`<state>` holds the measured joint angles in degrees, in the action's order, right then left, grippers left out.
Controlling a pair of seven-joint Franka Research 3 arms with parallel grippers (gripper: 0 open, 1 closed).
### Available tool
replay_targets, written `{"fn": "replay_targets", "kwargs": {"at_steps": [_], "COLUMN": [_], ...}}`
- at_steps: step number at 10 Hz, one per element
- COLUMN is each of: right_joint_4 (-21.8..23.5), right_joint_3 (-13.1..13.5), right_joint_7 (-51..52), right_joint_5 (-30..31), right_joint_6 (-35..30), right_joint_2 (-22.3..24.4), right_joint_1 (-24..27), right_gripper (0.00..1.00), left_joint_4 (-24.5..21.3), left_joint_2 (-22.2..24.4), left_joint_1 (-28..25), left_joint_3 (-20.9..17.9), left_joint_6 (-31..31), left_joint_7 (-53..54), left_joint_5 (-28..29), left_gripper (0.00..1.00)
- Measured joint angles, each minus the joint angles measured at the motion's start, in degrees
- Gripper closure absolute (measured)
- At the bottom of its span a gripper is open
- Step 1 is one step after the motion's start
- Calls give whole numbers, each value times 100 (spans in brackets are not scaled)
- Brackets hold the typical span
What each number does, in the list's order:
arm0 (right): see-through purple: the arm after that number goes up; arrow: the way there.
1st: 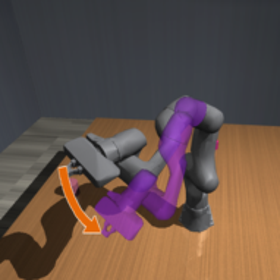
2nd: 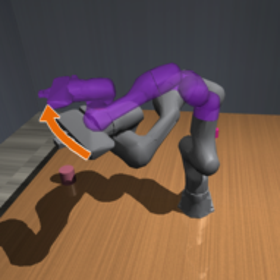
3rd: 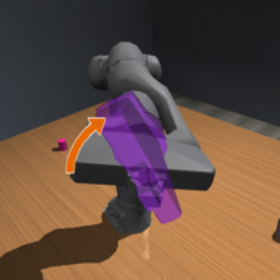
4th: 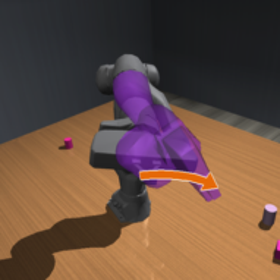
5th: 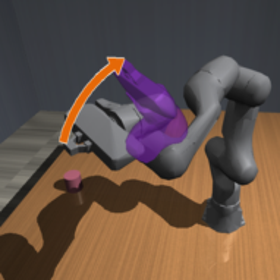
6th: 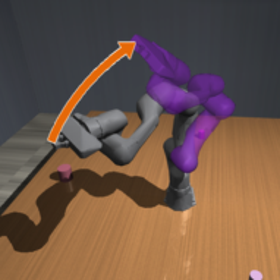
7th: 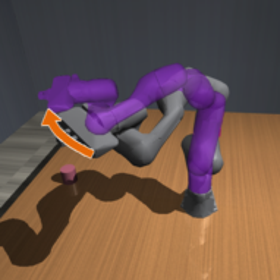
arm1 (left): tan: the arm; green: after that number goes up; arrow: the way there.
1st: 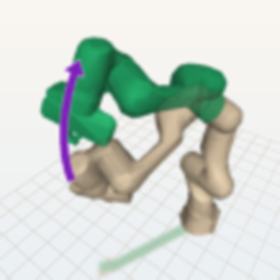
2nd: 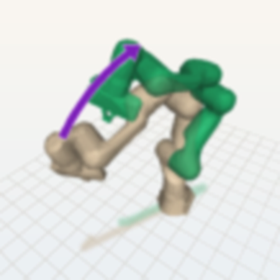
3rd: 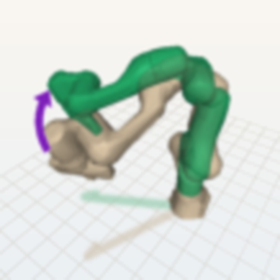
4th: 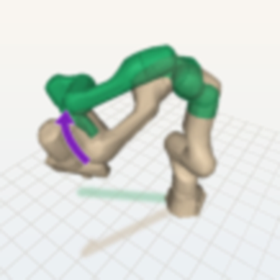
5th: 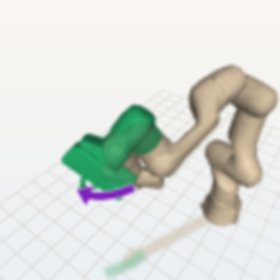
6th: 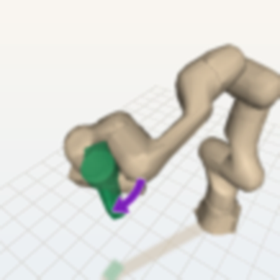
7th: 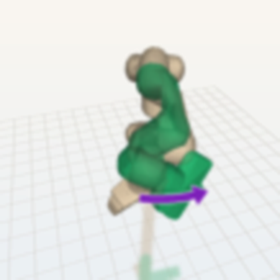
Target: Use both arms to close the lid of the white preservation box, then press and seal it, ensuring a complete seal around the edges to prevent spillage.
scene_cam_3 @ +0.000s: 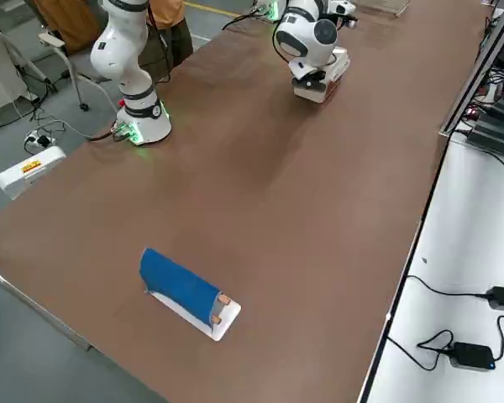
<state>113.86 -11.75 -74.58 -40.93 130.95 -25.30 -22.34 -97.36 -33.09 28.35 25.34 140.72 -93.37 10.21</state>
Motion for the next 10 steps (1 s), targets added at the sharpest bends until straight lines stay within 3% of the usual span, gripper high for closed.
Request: {"fn": "replay_targets", "kwargs": {"at_steps": [7, 10], "right_joint_4": [-2, -457], "right_joint_3": [58, 408], "right_joint_7": [89, 100], "right_joint_5": [-115, 212], "right_joint_6": [-35, -933], "right_joint_2": [5, 316], "right_joint_1": [-21, -42], "right_gripper": [93, 93], "left_joint_4": [14, 66], "left_joint_2": [-4, -1], "left_joint_1": [-1, -86], "left_joint_3": [-7, -16], "left_joint_6": [2, -128], "left_joint_7": [0, -4], "left_joint_5": [0, 0], "left_gripper": [99, 99]}}
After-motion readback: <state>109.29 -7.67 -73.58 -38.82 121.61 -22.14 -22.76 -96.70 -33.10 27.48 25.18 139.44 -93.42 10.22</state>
